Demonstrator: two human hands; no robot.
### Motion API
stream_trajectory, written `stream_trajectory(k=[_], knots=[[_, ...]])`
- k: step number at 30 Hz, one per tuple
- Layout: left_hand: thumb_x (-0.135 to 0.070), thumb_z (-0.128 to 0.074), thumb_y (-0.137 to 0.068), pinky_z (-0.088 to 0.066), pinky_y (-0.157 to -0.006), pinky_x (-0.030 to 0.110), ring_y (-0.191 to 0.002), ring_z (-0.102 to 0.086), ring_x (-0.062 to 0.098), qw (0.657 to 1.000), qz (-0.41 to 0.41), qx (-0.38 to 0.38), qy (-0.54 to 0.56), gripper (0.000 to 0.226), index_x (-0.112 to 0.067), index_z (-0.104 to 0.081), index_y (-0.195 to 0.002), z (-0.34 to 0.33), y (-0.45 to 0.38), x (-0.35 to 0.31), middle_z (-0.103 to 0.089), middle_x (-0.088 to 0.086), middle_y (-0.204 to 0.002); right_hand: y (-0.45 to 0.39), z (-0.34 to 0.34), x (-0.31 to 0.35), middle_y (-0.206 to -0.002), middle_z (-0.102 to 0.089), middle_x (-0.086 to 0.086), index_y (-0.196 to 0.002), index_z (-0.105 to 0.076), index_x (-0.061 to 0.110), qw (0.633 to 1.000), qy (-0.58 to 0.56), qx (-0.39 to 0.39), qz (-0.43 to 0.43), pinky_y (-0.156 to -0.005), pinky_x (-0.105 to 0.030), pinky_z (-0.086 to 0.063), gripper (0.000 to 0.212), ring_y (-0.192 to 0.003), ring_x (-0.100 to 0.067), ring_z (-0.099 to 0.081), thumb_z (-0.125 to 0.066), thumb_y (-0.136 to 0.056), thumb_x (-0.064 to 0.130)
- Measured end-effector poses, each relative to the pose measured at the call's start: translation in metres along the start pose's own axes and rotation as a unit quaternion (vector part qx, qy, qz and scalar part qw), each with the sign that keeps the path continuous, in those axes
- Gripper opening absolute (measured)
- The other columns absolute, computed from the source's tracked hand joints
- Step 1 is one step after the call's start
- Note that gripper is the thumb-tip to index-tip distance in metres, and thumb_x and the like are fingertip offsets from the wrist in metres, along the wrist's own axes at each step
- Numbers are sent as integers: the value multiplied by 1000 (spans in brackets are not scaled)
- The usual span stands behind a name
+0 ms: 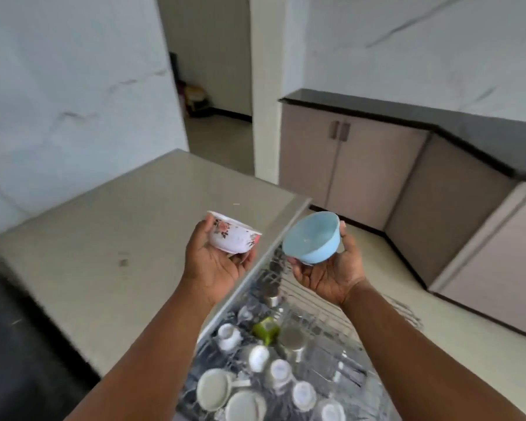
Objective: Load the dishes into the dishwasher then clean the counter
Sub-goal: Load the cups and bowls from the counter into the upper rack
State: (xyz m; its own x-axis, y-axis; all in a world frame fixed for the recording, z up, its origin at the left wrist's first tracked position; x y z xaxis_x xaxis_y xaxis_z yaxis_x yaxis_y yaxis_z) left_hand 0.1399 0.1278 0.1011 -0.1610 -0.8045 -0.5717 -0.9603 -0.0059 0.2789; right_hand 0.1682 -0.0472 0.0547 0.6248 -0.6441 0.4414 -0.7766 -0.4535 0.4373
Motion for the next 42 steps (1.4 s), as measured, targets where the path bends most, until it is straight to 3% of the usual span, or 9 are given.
stream_trajectory(k=[6,11,13,16,20,24,29,34,42], knots=[[-43,-77,-68,-53,-74,36,-92,-64,28,973,70,-47,-214,58,-16,-57,-114,-43,-53,107,-64,14,-110,61,157,69,-127,-59,-24,-132,-50,11,981,-56,-156,98,-78,-49,-57,86,-103,-39,-62,-64,-71,69],[-38,-82,-69,-54,-60,30,-90,-66,22,883,95,-60,-456,65,-18,-49,-122,-6,-95,152,-66,8,-113,85,237,39,-120,-56,-26,-127,-48,10,945,36,-317,66,-80,-57,-56,73,-106,-44,-60,-67,-77,60],[-45,-88,-56,-56,-66,33,-93,-63,23,851,117,-80,-505,86,-17,-44,-125,22,-111,165,-60,6,-118,83,252,28,-112,-61,-24,-120,-52,12,924,135,-354,46,-85,-57,-54,74,-102,-43,-64,-71,-69,62],[-52,-92,-38,-56,-84,46,-107,-57,29,749,123,-58,-649,112,-24,-37,-132,59,-138,184,-50,3,-125,74,270,21,-115,-60,-20,-126,-51,16,873,254,-414,41,-73,-50,-59,95,-93,-36,-65,-80,-51,67],[-50,-88,-49,-46,-91,37,-108,-47,24,608,56,13,-792,99,-30,-36,-130,70,-154,201,-45,7,-127,52,280,26,-136,-42,-12,-141,-37,25,766,427,-478,47,-93,-51,-48,96,-115,-35,-53,-85,-62,53],[-34,-85,-68,-31,-76,24,-104,-37,18,537,22,77,-839,89,-25,-32,-138,69,-166,228,-34,3,-136,17,282,24,-140,-33,-9,-140,-28,28,668,574,-472,34,-97,-55,-48,98,-121,-36,-49,-80,-64,61],[-34,-85,-65,-53,-86,39,-113,-48,27,519,61,132,-842,100,-24,-20,-140,83,-187,270,-32,6,-138,-17,293,23,-144,-28,-10,-144,-25,27,609,655,-447,27,-102,-52,-45,97,-128,-37,-40,-78,-69,56],[-44,-80,-69,-49,-88,39,-112,-48,28,414,34,201,-887,98,-23,-16,-141,83,-204,304,-34,5,-138,-37,314,17,-148,-20,-11,-148,-20,26,593,680,-431,-13,-101,-50,-45,96,-130,-37,-36,-75,-75,54],[-56,-71,-73,-32,-106,42,-131,-31,31,338,53,250,-906,99,-28,-16,-151,106,-236,330,-27,-1,-151,-74,336,13,-155,-16,-10,-154,-9,28,585,703,-399,-63,-105,-48,-39,99,-135,-36,-30,-68,-80,58]])
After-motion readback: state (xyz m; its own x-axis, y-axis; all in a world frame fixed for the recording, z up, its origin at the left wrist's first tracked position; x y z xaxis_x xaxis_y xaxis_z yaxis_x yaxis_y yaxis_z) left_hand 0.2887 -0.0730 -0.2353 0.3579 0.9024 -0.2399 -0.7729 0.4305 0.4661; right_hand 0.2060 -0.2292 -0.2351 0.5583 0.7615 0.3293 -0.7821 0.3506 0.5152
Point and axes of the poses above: each hand's wrist, its own y-axis away from the middle knuckle, its own z-axis out of the back of the hand, x = y × z, the point moved 10 cm from there along -y, towards the middle knuckle
